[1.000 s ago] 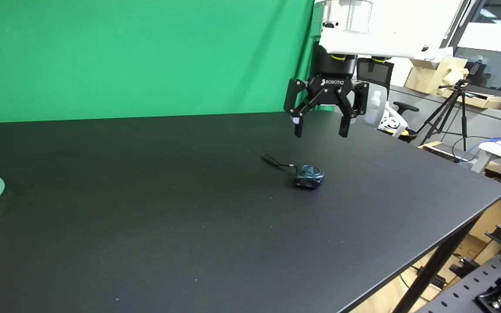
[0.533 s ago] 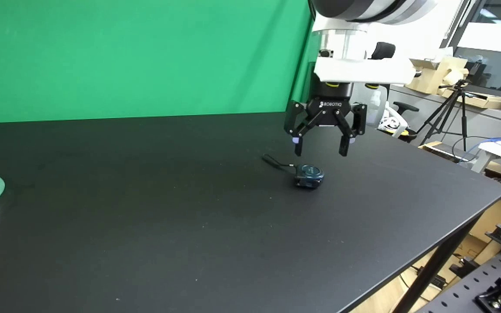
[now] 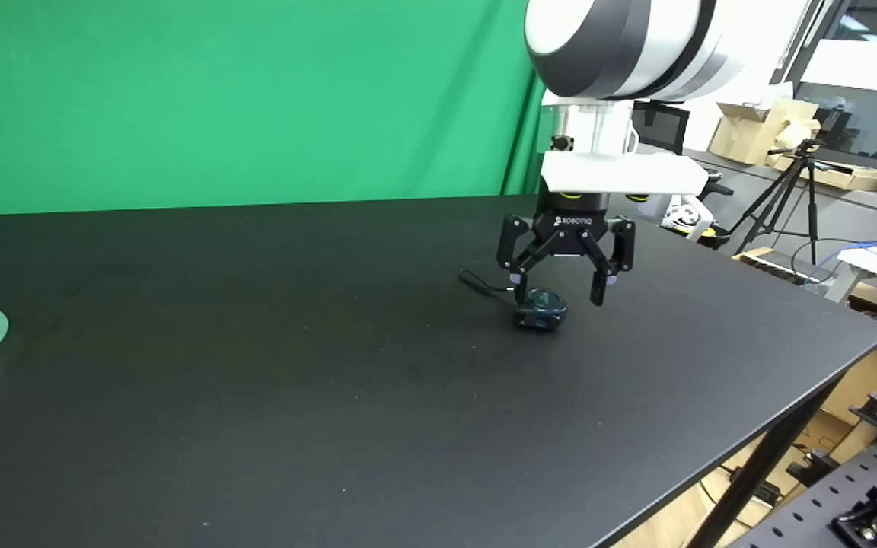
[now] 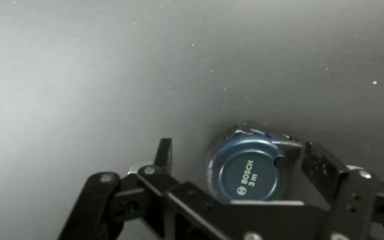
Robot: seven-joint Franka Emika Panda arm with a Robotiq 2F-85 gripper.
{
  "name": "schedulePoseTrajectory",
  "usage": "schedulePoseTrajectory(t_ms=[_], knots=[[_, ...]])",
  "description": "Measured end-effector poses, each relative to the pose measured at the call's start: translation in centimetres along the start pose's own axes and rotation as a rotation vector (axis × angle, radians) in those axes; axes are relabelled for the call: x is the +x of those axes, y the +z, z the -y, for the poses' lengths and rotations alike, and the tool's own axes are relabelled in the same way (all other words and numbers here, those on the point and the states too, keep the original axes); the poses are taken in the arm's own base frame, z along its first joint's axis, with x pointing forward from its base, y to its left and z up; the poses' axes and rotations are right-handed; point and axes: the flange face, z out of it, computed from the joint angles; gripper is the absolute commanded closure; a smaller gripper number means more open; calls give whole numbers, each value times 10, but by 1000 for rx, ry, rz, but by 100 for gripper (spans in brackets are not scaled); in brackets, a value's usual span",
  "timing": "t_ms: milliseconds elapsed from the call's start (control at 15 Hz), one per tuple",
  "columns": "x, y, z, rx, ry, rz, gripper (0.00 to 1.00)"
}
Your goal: Move the black object forward
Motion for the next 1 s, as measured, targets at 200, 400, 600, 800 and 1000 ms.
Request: schedulePoseTrajectory(t_ms=[200,400,600,800,1000], knots=[[4,6,5,25,43,10,0],[8,10,10,42,73,18,0],[12,11,10,48,90,19,0],[18,13,4,46,108,19,32],[22,18,-1,42,123,24,54]])
